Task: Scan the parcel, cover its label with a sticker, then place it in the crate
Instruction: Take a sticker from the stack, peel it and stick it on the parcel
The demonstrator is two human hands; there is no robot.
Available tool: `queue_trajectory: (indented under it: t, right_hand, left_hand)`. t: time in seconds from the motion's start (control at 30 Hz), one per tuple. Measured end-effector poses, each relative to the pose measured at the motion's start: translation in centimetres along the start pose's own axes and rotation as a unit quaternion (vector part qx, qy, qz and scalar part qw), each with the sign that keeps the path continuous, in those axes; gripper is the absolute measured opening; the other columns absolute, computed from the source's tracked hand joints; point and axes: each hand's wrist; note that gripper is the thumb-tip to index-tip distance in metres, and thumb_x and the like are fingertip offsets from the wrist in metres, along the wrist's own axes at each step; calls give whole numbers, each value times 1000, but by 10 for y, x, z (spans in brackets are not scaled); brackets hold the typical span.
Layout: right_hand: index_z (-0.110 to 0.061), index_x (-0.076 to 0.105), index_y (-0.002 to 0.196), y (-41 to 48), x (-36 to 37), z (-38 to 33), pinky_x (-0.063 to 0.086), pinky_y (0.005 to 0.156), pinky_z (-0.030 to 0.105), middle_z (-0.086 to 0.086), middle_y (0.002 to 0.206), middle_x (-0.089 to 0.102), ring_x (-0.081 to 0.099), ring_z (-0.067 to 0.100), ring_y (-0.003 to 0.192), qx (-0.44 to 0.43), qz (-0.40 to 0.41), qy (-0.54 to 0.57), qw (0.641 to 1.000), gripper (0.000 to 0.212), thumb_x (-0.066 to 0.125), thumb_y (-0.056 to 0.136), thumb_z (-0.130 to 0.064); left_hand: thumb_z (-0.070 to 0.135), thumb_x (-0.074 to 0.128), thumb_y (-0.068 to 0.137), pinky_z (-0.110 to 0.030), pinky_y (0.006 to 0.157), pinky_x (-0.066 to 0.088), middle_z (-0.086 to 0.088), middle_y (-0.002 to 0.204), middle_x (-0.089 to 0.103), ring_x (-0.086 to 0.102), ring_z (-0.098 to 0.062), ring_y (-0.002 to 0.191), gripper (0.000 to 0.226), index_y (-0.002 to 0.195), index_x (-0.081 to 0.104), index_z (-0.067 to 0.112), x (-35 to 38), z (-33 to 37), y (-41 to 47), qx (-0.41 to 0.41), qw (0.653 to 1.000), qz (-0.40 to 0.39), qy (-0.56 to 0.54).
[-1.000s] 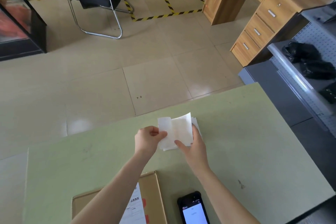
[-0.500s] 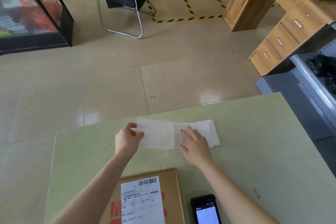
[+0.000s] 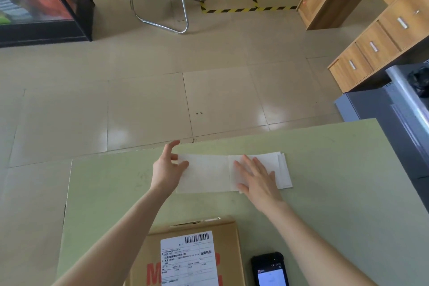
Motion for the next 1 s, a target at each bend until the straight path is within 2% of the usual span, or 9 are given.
queue_trajectory:
  t: [0.1, 0.23, 0.47, 0.57, 0.7, 0.83, 0.9, 0.93, 1.0]
  right_hand:
    - [-44, 13, 148, 0, 3, 1, 15, 109, 67, -15, 161, -3, -5, 18, 149, 0, -5, -32, 999, 58, 41, 96, -45]
    - [-44, 14, 147, 1, 7, 0, 15, 109, 67, -14, 161, -3, -4, 19, 149, 9, 4, -44, 999, 57, 38, 95, -49]
    - [-44, 15, 148, 2, 8, -1, 18, 109, 66, -13, 161, 0, 0, 19, 149, 11, 11, -60, 998, 59, 38, 94, -51]
    - [-44, 14, 148, 1, 8, -2, 17, 110, 66, -13, 161, -1, -1, 19, 149, 17, 9, -52, 998, 60, 40, 94, -50]
    - [-45, 11, 148, -1, 8, -4, 18, 110, 66, -14, 161, -4, -2, 18, 149, 19, 9, -61, 998, 60, 39, 95, -49]
    - [-44, 14, 148, -2, 0, -5, 18, 110, 66, -14, 161, -3, -3, 18, 149, 18, -17, -50, 998, 61, 43, 95, -47]
    - [-40, 24, 147, -1, -9, -11, 19, 113, 62, -12, 160, 6, 4, 17, 148, 31, -22, 17, 999, 58, 48, 94, -43]
    - [-35, 31, 146, -1, -16, -17, 23, 114, 55, -9, 159, 14, 13, 17, 147, 39, -2, 74, 996, 55, 50, 94, -39]
    - [-23, 46, 139, -4, -29, -37, 32, 109, 32, -1, 150, 37, 38, 18, 137, 33, 79, 184, 979, 45, 52, 95, -30]
  left_hand:
    - [8, 64, 88, -25, 56, 47, -7, 94, 62, 62, -21, 74, 33, 110, 57, 32, 1, -3, 2, 13, 1000, 5, 2]
    - [7, 65, 85, -29, 54, 46, -7, 83, 66, 62, -24, 70, 24, 92, 57, 28, 0, -8, 4, -3, 1000, 11, -11]
    - [8, 66, 83, -25, 51, 41, -6, 80, 65, 56, -23, 63, 20, 90, 54, 23, 4, -16, 4, -37, 999, 23, -17]
    - [7, 63, 84, -26, 53, 44, -5, 77, 62, 56, -20, 66, 19, 94, 55, 21, -7, -28, 1, -62, 996, 62, -4]
    - [8, 67, 83, -35, 60, 51, -5, 78, 62, 58, -28, 68, 25, 97, 53, 24, -37, -49, -4, -76, 994, 81, -6]
    - [10, 71, 83, -46, 67, 59, -5, 81, 62, 58, -23, 64, 31, 104, 54, 23, -52, -46, -9, -61, 994, 82, -35]
    - [12, 73, 82, -44, 66, 61, -6, 81, 63, 59, -20, 61, 32, 106, 54, 25, -52, -36, -14, -43, 994, 85, -58]
    - [13, 73, 81, -43, 65, 61, -5, 81, 64, 59, -19, 60, 33, 105, 55, 26, -51, -30, -16, -31, 993, 87, -69]
    - [14, 73, 81, -41, 63, 61, -3, 78, 66, 59, -17, 59, 33, 104, 55, 29, -50, -16, -23, -7, 992, 88, -88]
Point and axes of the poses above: each hand's wrist, its own y-axis towards the middle knuckle, its own x-axis out of the palm, z = x × y
